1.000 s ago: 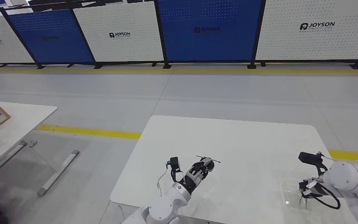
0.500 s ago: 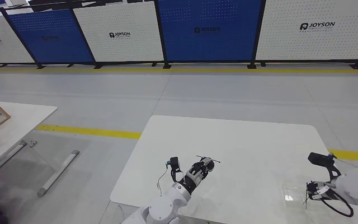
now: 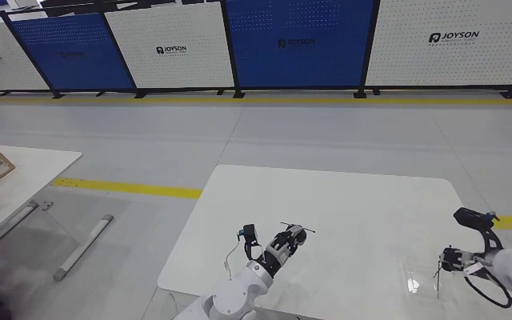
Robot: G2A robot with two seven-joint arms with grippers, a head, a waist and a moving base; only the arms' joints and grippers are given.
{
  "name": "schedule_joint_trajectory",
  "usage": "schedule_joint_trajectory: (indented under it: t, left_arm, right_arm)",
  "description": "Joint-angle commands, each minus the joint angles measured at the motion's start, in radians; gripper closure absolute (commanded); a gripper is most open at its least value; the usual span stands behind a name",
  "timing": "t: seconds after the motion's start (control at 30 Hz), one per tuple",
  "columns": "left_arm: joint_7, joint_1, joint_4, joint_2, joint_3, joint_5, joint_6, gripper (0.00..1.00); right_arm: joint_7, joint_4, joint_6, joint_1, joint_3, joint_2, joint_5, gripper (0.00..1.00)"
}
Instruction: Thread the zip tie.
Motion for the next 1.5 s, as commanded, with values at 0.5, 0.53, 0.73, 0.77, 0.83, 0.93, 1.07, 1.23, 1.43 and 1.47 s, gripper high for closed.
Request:
schedule_joint_trajectory:
  t: [0.5,0.53,0.73,0.77,0.83,0.93,1.07,1.23,1.43,1.47]
  left_arm:
    - [0.000,0.000,0.000,0.000,0.000,0.000,0.000,1.00]
    - [0.000,0.000,0.000,0.000,0.000,0.000,0.000,1.00]
    - [0.000,0.000,0.000,0.000,0.000,0.000,0.000,1.00]
    - [0.000,0.000,0.000,0.000,0.000,0.000,0.000,1.00]
    - [0.000,0.000,0.000,0.000,0.000,0.000,0.000,1.00]
    - [0.000,0.000,0.000,0.000,0.000,0.000,0.000,1.00]
    - [0.000,0.000,0.000,0.000,0.000,0.000,0.000,1.00]
    - [0.000,0.000,0.000,0.000,0.000,0.000,0.000,1.00]
    - [0.000,0.000,0.000,0.000,0.000,0.000,0.000,1.00]
    - [0.000,0.000,0.000,0.000,0.000,0.000,0.000,1.00]
  right_arm:
    - [-0.073,-0.067,0.000,-0.089,0.070,0.001,0.025,1.00]
    - [-0.081,-0.067,-0.002,-0.090,0.070,0.000,0.025,1.00]
    - [-0.263,-0.134,-0.056,-0.149,0.100,-0.011,0.072,1.00]
    - [-0.305,-0.156,-0.071,-0.170,0.112,-0.013,0.088,1.00]
    - [-0.393,-0.183,-0.099,-0.206,0.130,-0.018,0.108,1.00]
    - [-0.494,-0.192,-0.174,-0.256,0.157,-0.027,0.178,1.00]
    - [-0.498,-0.193,-0.179,-0.259,0.159,-0.027,0.180,1.00]
    - [-0.498,-0.193,-0.179,-0.259,0.159,-0.027,0.180,1.00]
    - [-0.498,-0.193,-0.179,-0.259,0.159,-0.027,0.180,1.00]
    - [-0.498,-0.193,-0.179,-0.259,0.159,-0.027,0.180,1.00]
